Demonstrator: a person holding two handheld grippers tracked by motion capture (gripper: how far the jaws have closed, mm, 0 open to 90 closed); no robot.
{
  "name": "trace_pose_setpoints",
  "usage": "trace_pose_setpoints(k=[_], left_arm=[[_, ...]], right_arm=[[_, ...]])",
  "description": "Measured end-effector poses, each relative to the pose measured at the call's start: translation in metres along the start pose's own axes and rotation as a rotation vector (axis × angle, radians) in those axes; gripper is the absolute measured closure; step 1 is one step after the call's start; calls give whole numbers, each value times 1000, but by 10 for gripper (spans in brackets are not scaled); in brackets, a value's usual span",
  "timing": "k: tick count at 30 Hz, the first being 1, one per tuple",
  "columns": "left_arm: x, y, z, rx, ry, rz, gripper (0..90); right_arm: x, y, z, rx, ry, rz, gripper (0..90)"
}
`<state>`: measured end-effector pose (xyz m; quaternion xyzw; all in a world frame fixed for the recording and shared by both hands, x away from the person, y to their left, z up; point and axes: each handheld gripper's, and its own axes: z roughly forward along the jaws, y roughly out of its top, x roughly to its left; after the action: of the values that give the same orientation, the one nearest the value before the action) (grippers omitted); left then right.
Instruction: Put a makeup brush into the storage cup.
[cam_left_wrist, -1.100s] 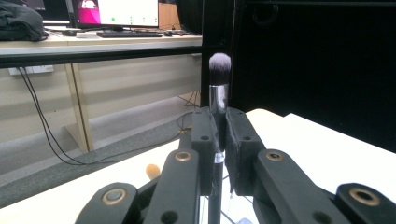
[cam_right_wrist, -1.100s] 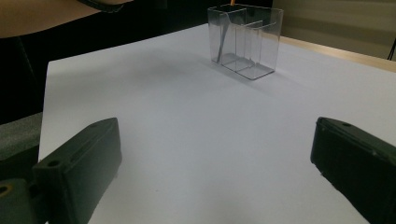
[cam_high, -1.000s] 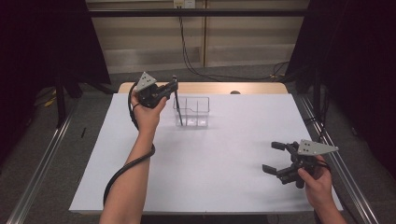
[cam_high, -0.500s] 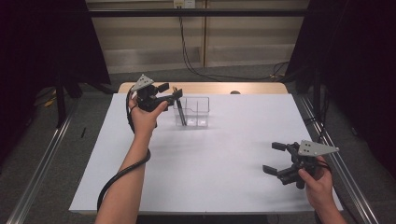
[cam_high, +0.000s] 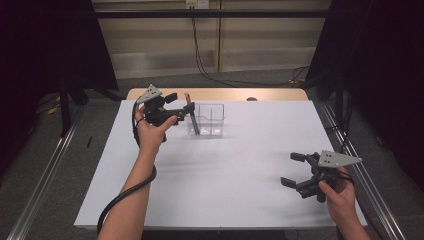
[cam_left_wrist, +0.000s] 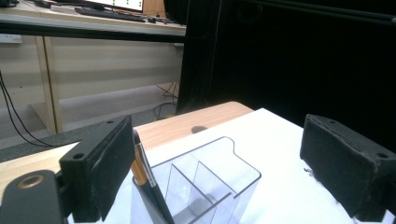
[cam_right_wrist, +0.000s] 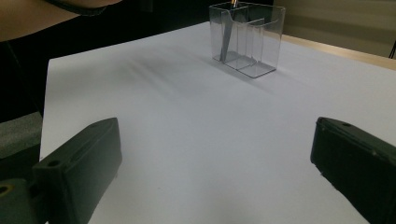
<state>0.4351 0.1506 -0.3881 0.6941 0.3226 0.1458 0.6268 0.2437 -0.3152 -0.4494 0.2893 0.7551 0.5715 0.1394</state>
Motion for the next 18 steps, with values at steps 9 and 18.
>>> trace_pose_setpoints(k=[9, 18], left_arm=[[-4, -7, -6, 2, -15, 10, 86], [-8, -18, -13, 7, -31, 14, 54]], right_arm=[[1, 0, -2, 1, -4, -2, 20], [3, -1, -4, 1, -10, -5, 20]])
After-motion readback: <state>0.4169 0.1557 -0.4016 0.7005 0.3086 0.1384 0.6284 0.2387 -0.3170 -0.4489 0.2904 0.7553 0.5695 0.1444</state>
